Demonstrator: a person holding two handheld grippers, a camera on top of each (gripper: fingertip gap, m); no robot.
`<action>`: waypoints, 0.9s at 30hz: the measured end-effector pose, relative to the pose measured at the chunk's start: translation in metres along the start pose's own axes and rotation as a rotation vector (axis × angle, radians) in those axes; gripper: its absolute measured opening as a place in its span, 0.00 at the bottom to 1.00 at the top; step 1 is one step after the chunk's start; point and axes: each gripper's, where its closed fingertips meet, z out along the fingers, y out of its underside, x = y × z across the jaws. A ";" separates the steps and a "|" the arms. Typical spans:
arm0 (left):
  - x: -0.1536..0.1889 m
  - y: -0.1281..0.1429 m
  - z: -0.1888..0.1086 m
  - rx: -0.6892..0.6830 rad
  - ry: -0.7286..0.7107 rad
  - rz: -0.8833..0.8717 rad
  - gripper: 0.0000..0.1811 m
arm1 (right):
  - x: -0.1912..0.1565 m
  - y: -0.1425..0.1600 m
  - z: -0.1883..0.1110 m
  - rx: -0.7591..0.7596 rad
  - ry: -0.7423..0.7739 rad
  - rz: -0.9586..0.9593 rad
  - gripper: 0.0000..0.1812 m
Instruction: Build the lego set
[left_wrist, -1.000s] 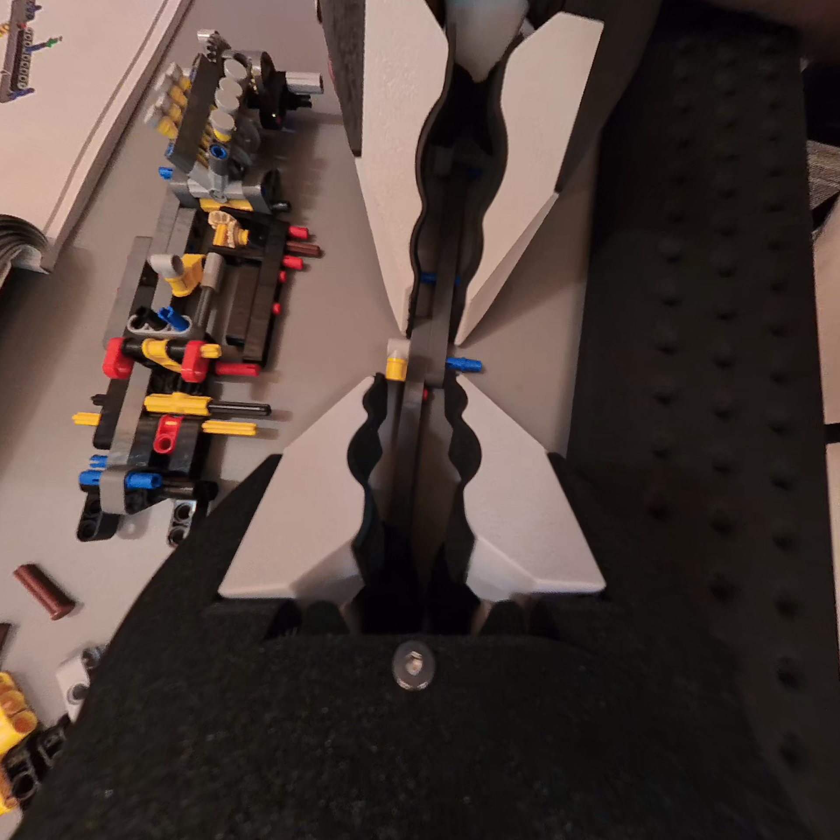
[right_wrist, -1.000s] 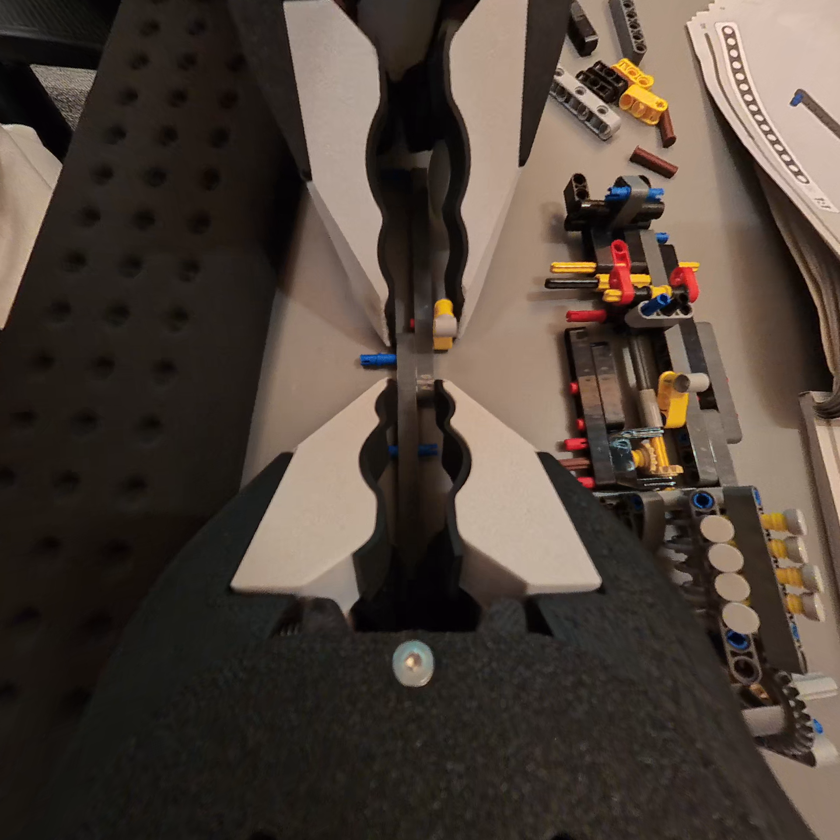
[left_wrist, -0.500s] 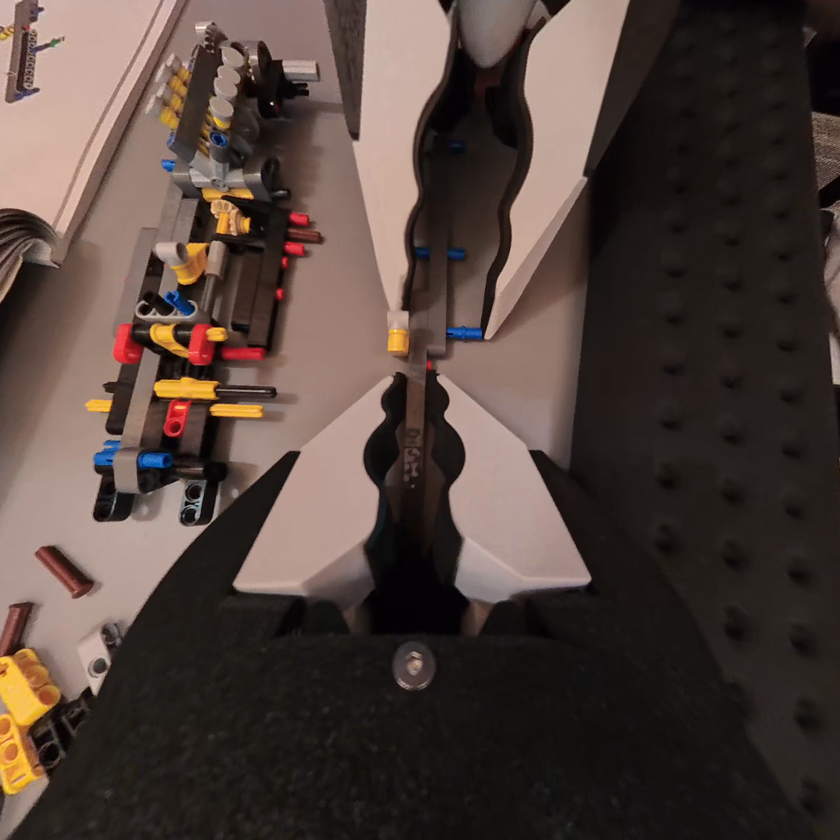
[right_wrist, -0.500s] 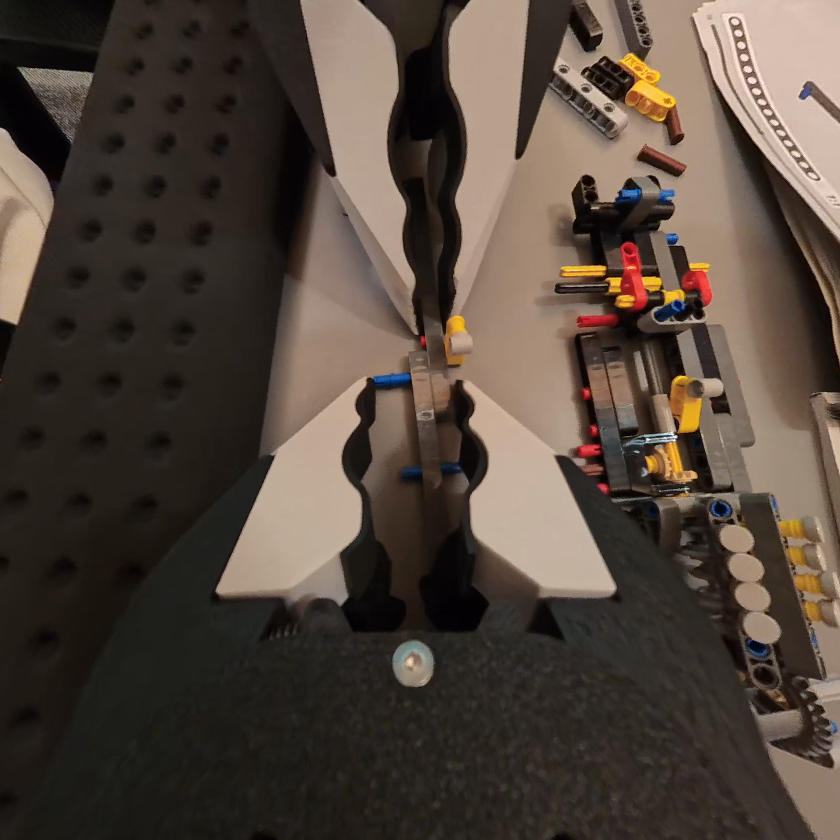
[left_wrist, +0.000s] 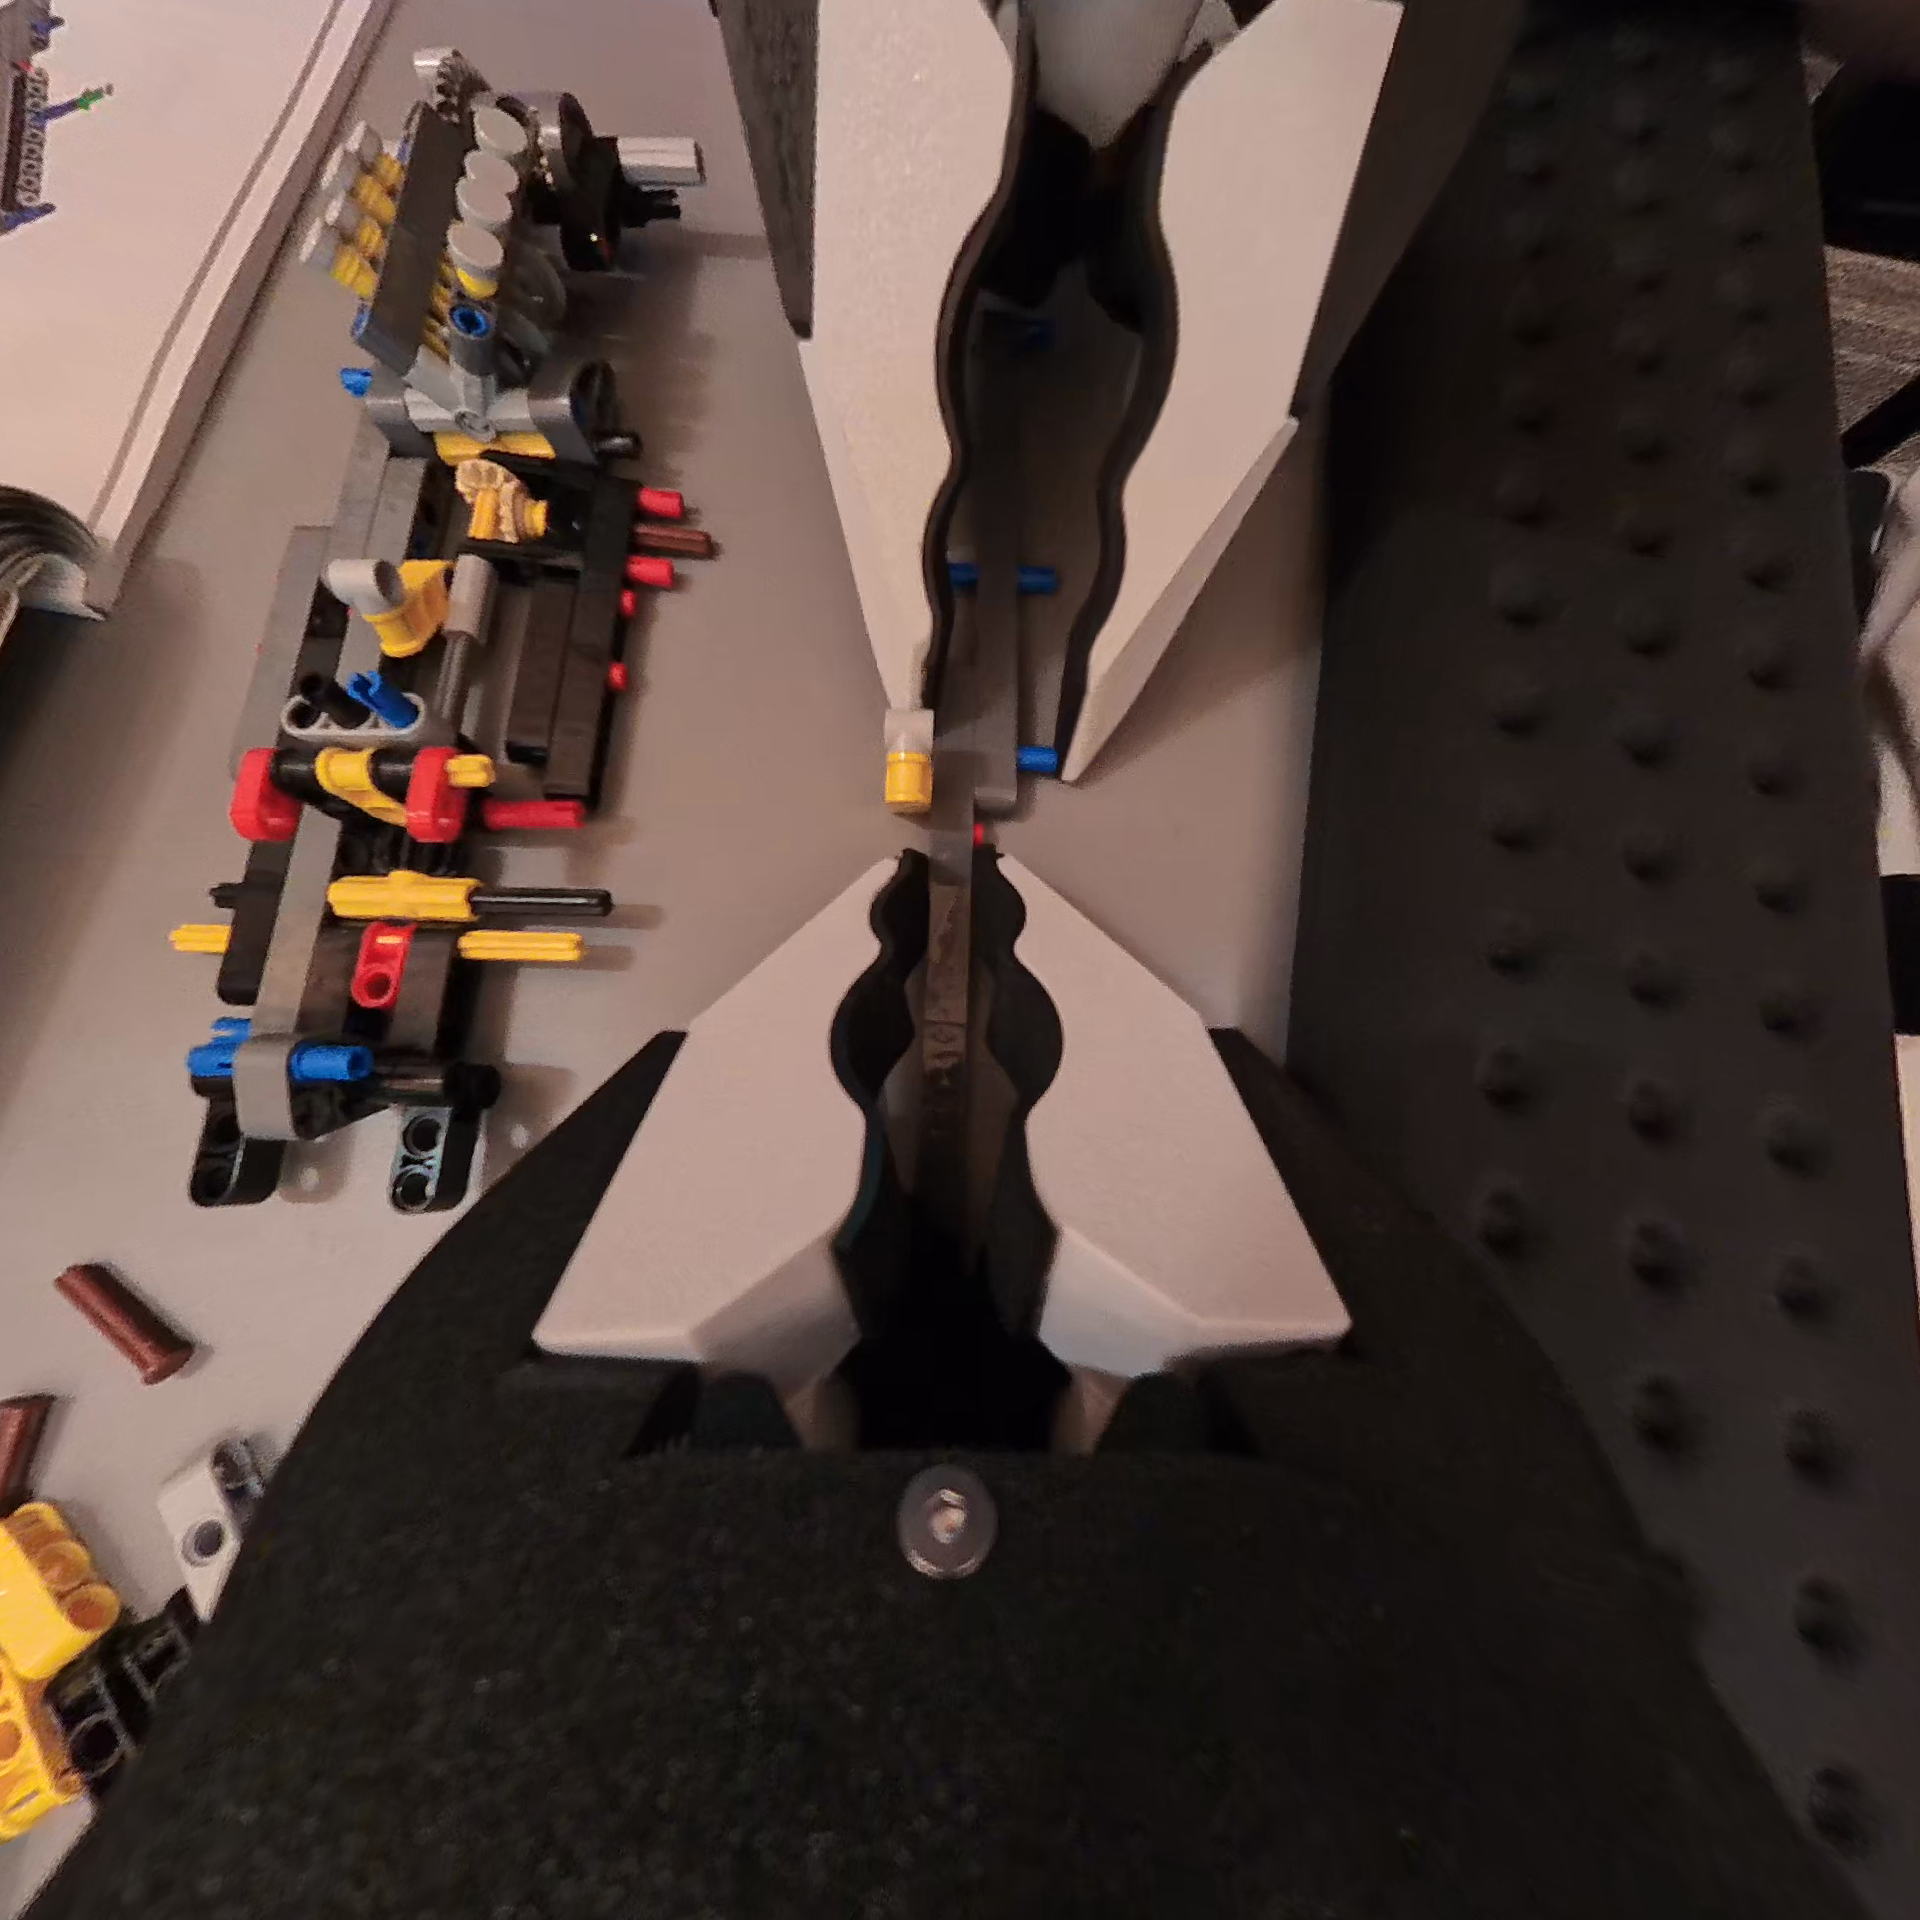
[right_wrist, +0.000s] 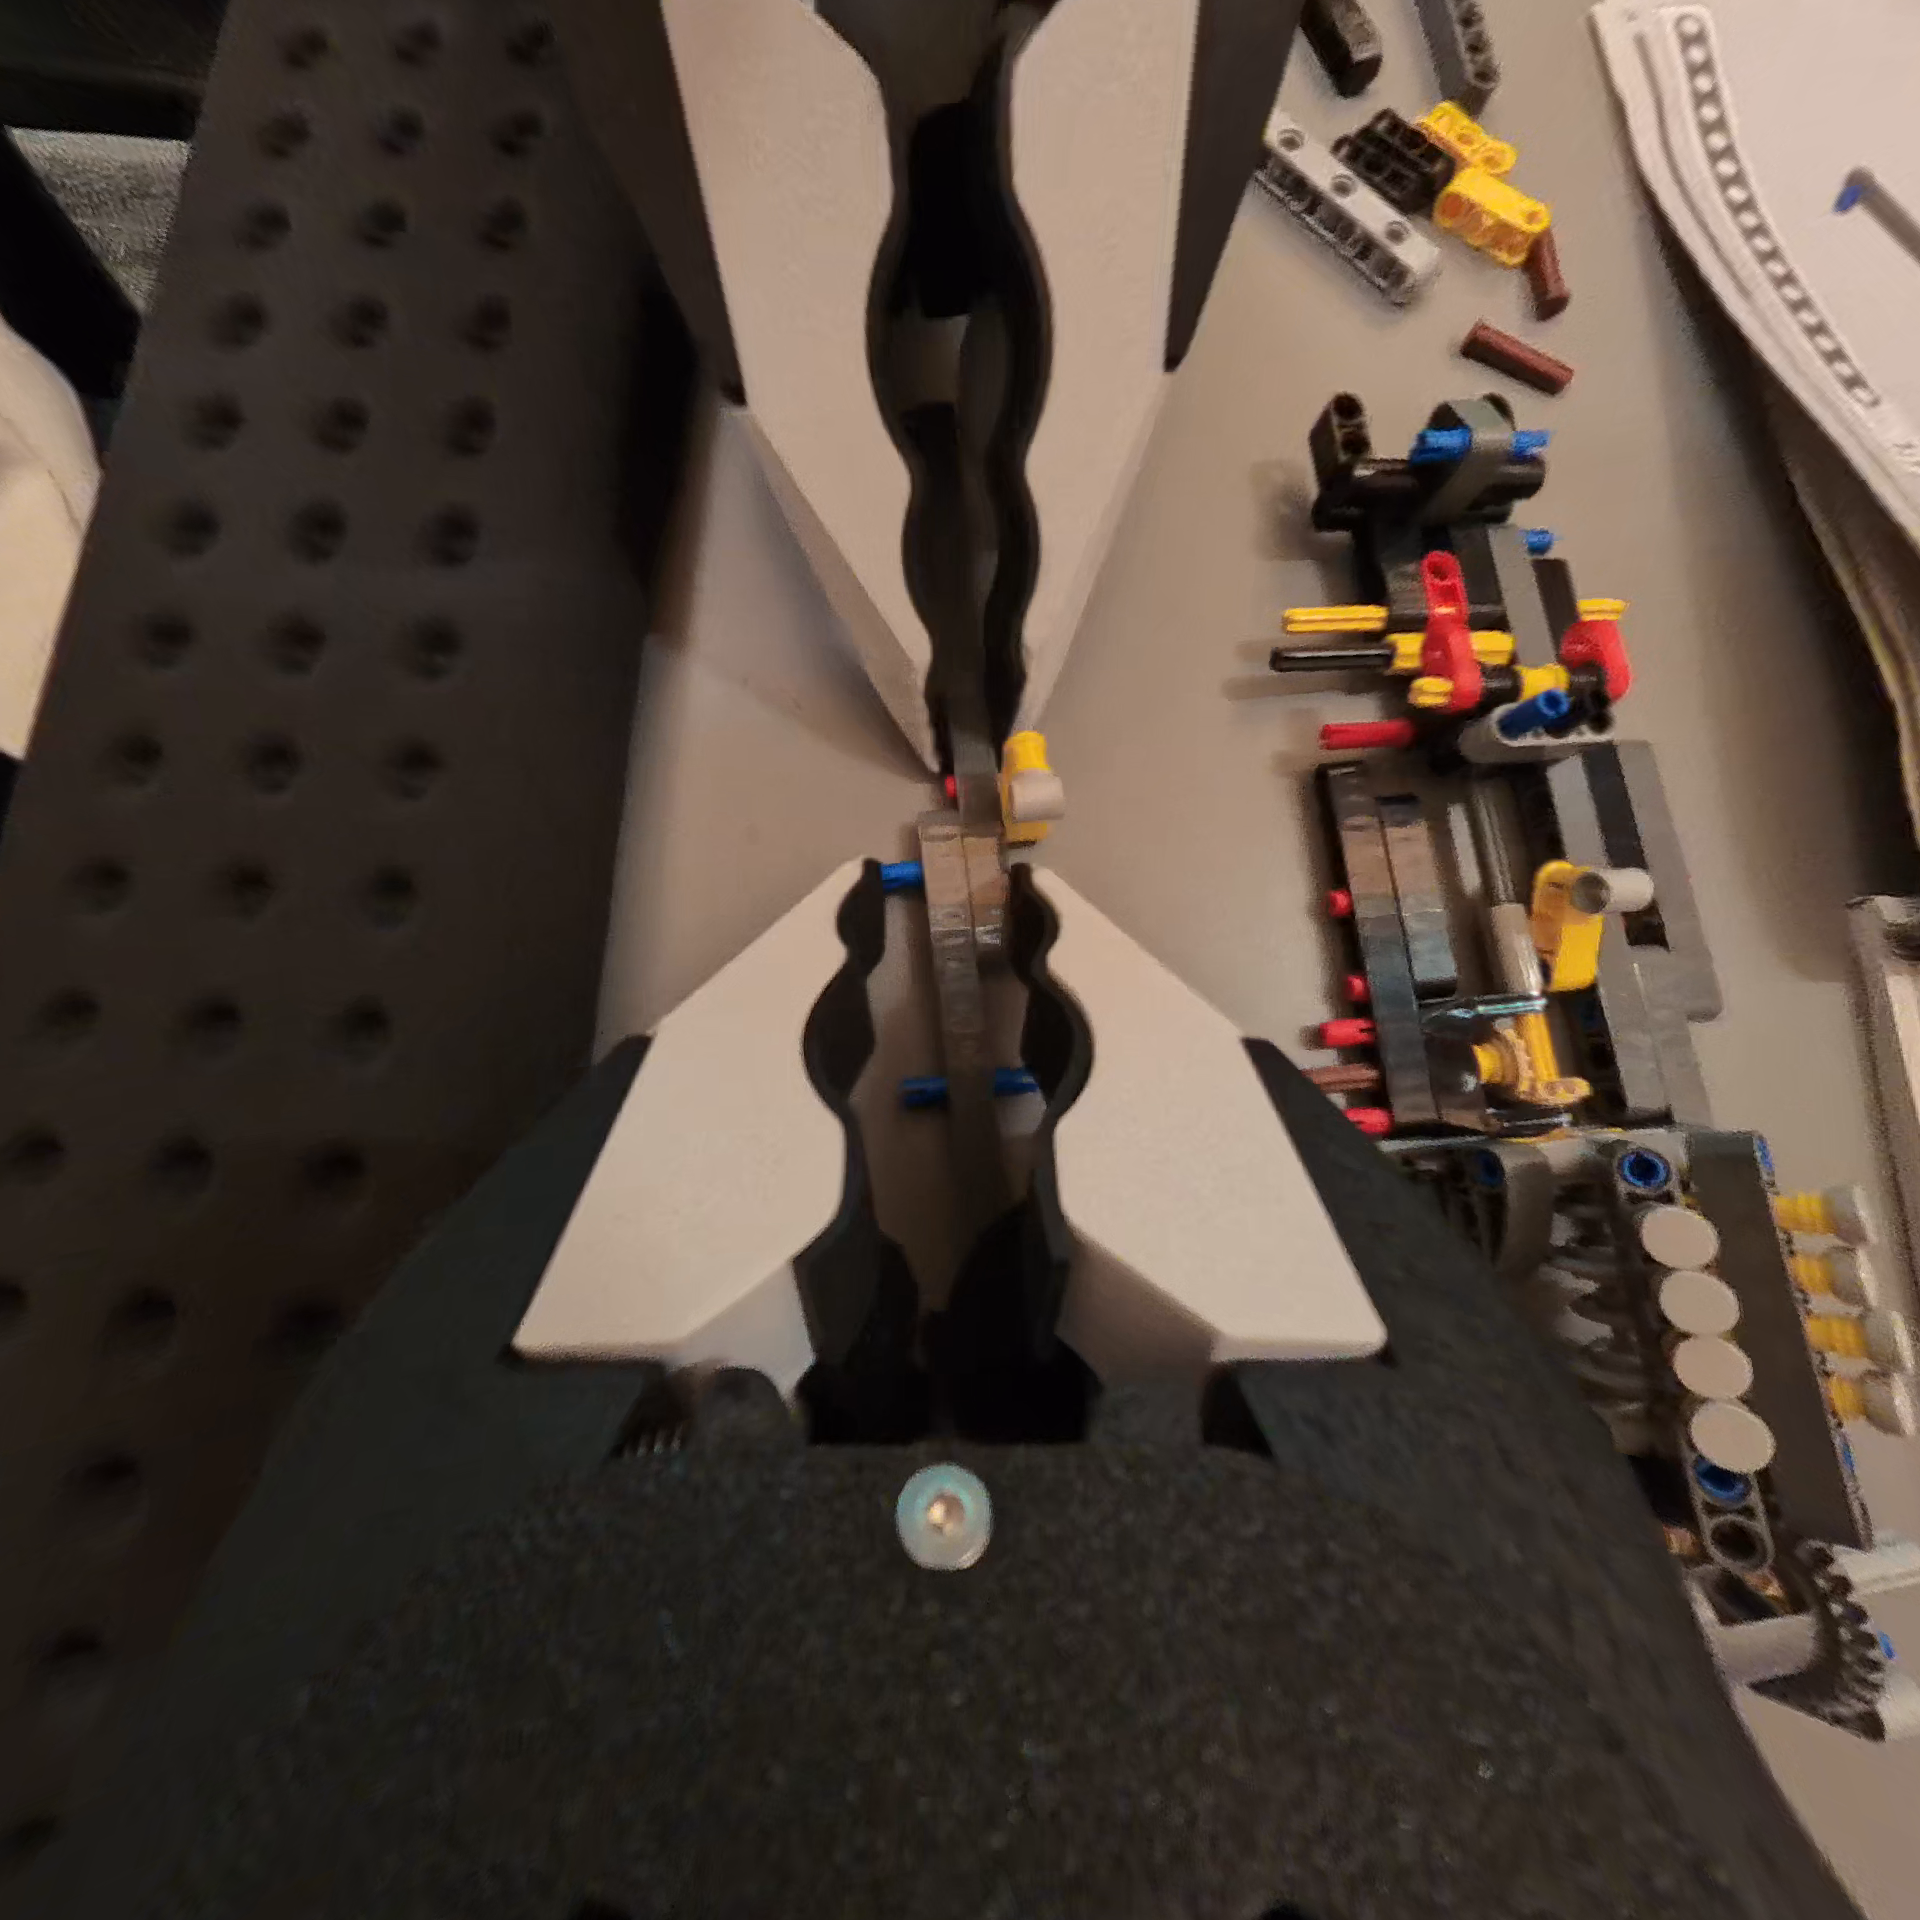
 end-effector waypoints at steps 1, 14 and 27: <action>0.000 0.000 0.000 0.000 0.000 0.000 0.04 | 0.000 0.000 0.000 -0.005 -0.001 -0.005 0.13; 0.000 0.000 0.001 0.001 -0.009 -0.014 0.04 | 0.006 0.000 -0.010 0.037 0.050 0.001 0.16; -0.015 -0.008 0.007 0.006 -0.080 -0.104 0.04 | 0.060 0.017 -0.118 0.389 0.770 0.399 0.08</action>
